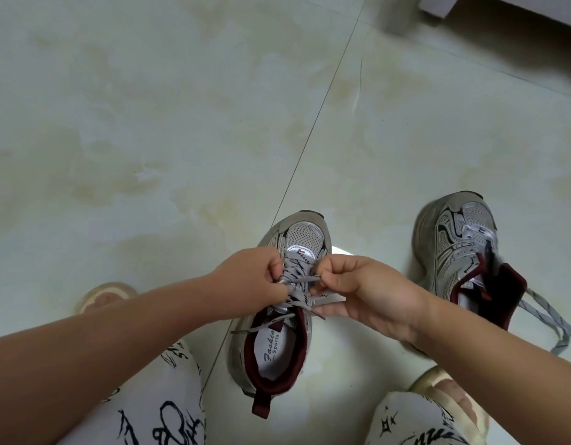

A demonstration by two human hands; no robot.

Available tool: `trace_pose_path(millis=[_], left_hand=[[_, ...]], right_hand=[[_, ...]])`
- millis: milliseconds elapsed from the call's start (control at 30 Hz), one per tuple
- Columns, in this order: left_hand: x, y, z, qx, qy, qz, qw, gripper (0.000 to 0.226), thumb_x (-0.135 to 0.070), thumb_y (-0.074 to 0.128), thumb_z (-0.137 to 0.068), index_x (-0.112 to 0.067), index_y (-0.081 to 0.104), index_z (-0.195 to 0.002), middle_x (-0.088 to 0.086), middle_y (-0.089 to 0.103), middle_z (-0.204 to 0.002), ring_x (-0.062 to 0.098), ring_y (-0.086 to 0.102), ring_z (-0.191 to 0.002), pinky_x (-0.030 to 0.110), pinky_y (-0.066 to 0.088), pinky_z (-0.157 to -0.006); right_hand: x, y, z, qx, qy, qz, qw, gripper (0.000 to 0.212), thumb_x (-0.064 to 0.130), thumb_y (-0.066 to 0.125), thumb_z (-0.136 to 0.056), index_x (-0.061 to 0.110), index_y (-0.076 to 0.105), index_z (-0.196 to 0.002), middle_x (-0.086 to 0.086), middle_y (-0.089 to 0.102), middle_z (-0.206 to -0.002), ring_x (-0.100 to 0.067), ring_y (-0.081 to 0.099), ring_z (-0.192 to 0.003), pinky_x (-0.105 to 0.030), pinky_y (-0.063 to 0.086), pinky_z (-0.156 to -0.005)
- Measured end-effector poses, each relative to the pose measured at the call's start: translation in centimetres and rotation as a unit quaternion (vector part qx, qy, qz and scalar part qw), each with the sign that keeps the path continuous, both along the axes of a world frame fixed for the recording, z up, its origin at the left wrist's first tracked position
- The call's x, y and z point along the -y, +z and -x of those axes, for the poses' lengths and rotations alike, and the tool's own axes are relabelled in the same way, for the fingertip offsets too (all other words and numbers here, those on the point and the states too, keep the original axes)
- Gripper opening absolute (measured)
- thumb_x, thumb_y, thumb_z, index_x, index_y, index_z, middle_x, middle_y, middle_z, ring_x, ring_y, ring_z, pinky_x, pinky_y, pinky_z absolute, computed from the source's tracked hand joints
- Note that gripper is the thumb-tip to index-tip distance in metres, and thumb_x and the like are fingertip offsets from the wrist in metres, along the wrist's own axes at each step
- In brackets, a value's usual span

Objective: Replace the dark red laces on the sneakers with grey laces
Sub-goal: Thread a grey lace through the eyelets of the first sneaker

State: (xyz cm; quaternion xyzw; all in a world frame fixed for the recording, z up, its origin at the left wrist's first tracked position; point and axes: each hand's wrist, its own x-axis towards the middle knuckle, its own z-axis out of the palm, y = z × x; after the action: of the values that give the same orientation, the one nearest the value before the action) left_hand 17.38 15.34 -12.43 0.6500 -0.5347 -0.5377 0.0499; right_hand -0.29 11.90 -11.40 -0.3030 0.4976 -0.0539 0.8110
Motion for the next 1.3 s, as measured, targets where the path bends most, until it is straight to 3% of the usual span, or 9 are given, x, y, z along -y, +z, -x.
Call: trace_pose_path(millis=[133, 367, 600, 800, 867, 967, 1000, 1167, 1300], left_hand=[[-0.1, 0.2, 0.3, 0.033, 0.002, 0.040, 0.999, 0.020, -0.013, 0.060, -0.078, -0.021, 0.043, -0.072, -0.006, 0.048, -0.066, 0.013, 0.040, -0.061, 0.024, 0.033, -0.059], [0.3, 0.6, 0.6, 0.113, 0.001, 0.153, 0.982, 0.015, -0.020, 0.055, -0.082, -0.023, 0.043, -0.075, -0.007, 0.045, -0.075, 0.015, 0.044, -0.067, 0.025, 0.032, -0.058], [-0.1, 1.2, 0.1, 0.146, -0.059, 0.227, 0.961, 0.016, -0.036, 0.060, -0.082, -0.022, 0.056, -0.089, -0.008, 0.044, -0.089, 0.012, 0.046, -0.068, 0.021, 0.032, -0.058], [0.7, 1.6, 0.5, 0.145, -0.108, 0.230, 0.956, 0.009, -0.019, 0.055, -0.085, -0.017, 0.063, -0.090, -0.006, 0.049, -0.089, 0.008, 0.044, -0.066, 0.014, 0.032, -0.056], [1.1, 1.6, 0.5, 0.153, -0.108, 0.222, 0.957, 0.010, -0.013, 0.052, -0.085, -0.013, 0.062, -0.085, 0.000, 0.061, -0.087, 0.016, 0.053, -0.075, 0.019, 0.036, -0.061], [1.1, 1.6, 0.3, 0.147, -0.092, 0.209, 0.962, 0.010, -0.009, 0.051, -0.084, -0.015, 0.059, -0.083, 0.002, 0.064, -0.081, 0.015, 0.051, -0.073, 0.013, 0.029, -0.055], [1.1, 1.6, 0.3, 0.143, -0.092, 0.208, 0.963, 0.012, -0.007, 0.050, -0.083, -0.015, 0.059, -0.086, 0.002, 0.063, -0.081, 0.016, 0.051, -0.073, 0.013, 0.028, -0.055], [0.9, 1.7, 0.4, 0.151, -0.104, 0.215, 0.959, 0.022, -0.007, 0.041, -0.084, -0.015, 0.060, -0.092, -0.002, 0.048, -0.085, 0.017, 0.044, -0.075, 0.028, 0.025, -0.058], [0.5, 1.7, 0.6, 0.161, -0.136, 0.261, 0.942, 0.035, -0.021, 0.034, -0.076, -0.011, 0.065, -0.085, 0.003, 0.047, -0.088, 0.023, 0.047, -0.067, 0.027, 0.030, -0.057]], right_hand=[[0.1, -0.2, -0.3, -0.036, -0.036, -0.009, 0.999, 0.035, -0.003, 0.042, -0.094, 0.011, 0.049, -0.063, -0.009, 0.055, -0.076, -0.017, 0.056, -0.072, -0.032, 0.058, -0.066], [2.5, 0.3, -1.2, -0.133, 0.069, 0.197, 0.969, 0.020, 0.008, 0.057, -0.089, 0.010, 0.059, -0.069, -0.004, 0.059, -0.068, -0.014, 0.053, -0.066, -0.030, 0.048, -0.072], [3.7, 1.0, 0.1, -0.084, 0.142, 0.160, 0.973, 0.020, -0.005, 0.057, -0.084, 0.009, 0.069, -0.075, -0.001, 0.067, -0.070, -0.008, 0.061, -0.071, -0.021, 0.048, -0.074], [3.5, 0.8, -0.9, -0.158, 0.069, 0.223, 0.960, 0.017, -0.001, 0.064, -0.080, 0.005, 0.059, -0.065, -0.009, 0.060, -0.064, -0.015, 0.056, -0.058, -0.023, 0.052, -0.059], [2.9, 0.5, -1.7, -0.277, 0.085, 0.316, 0.903, 0.017, 0.007, 0.063, -0.079, 0.006, 0.056, -0.063, -0.011, 0.060, -0.064, -0.024, 0.059, -0.062, -0.033, 0.054, -0.064], [2.0, 0.8, -2.5, -0.408, 0.257, 0.483, 0.731, 0.011, 0.017, 0.054, -0.082, 0.007, 0.055, -0.088, -0.009, 0.058, -0.078, -0.033, 0.053, -0.075, -0.034, 0.043, -0.062], [1.8, 0.8, -2.6, -0.407, 0.284, 0.497, 0.711, 0.014, 0.017, 0.051, -0.084, 0.009, 0.050, -0.095, -0.009, 0.055, -0.079, -0.034, 0.050, -0.075, -0.034, 0.039, -0.061], [2.1, 0.8, -2.1, -0.382, 0.244, 0.500, 0.738, 0.012, 0.017, 0.050, -0.083, 0.009, 0.050, -0.093, -0.010, 0.063, -0.085, -0.034, 0.054, -0.079, -0.037, 0.045, -0.065], [1.4, 0.6, -2.2, -0.384, 0.349, 0.558, 0.647, 0.015, 0.016, 0.043, -0.089, 0.014, 0.028, -0.087, -0.007, 0.051, -0.073, -0.033, 0.040, -0.066, -0.037, 0.026, -0.050]])
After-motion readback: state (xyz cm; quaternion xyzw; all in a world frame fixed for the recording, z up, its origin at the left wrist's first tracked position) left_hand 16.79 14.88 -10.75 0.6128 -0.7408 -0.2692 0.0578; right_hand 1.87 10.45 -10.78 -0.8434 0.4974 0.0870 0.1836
